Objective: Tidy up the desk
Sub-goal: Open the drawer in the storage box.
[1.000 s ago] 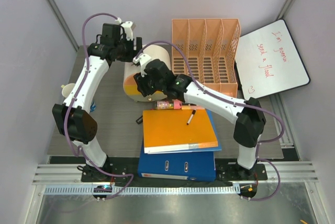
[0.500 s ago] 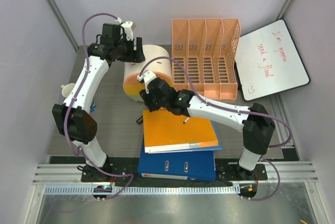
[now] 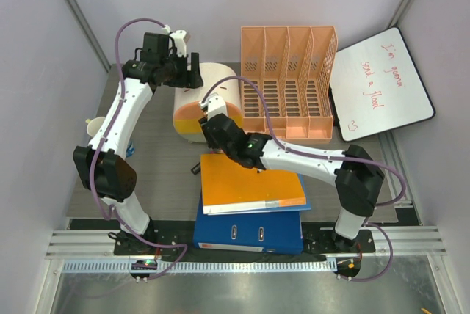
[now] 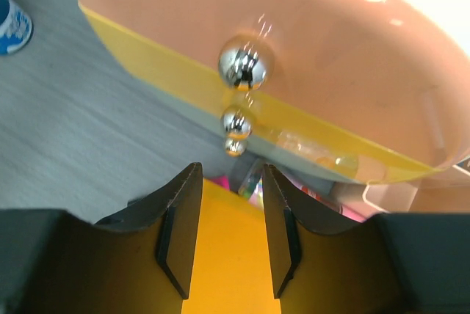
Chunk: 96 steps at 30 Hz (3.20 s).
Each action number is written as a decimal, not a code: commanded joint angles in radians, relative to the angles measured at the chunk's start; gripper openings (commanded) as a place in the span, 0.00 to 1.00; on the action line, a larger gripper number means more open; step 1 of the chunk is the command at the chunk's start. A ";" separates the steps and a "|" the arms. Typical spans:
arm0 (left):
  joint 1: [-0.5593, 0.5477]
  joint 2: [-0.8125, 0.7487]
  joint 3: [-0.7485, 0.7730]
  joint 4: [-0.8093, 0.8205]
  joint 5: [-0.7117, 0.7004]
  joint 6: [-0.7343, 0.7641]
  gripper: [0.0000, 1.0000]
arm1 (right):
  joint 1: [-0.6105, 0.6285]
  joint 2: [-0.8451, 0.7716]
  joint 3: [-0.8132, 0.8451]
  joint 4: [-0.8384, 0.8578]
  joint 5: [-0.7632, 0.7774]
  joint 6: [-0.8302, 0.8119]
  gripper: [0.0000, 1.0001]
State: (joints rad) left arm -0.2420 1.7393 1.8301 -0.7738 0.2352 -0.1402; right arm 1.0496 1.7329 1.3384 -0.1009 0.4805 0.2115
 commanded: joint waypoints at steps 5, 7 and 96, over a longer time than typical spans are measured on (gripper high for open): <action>-0.002 -0.021 0.020 -0.027 -0.013 0.034 0.73 | 0.001 0.103 0.053 0.145 0.090 0.029 0.43; -0.002 -0.024 0.014 -0.022 -0.014 0.040 0.73 | 0.001 0.112 0.059 0.151 0.096 0.031 0.43; -0.002 -0.032 0.017 -0.030 -0.045 0.062 0.73 | -0.020 -0.124 0.071 -0.020 0.095 0.025 0.42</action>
State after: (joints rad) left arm -0.2417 1.7313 1.8233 -0.7635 0.2085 -0.0956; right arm 1.0779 1.5753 1.3563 -0.1112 0.6155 0.2600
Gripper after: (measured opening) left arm 0.730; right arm 0.418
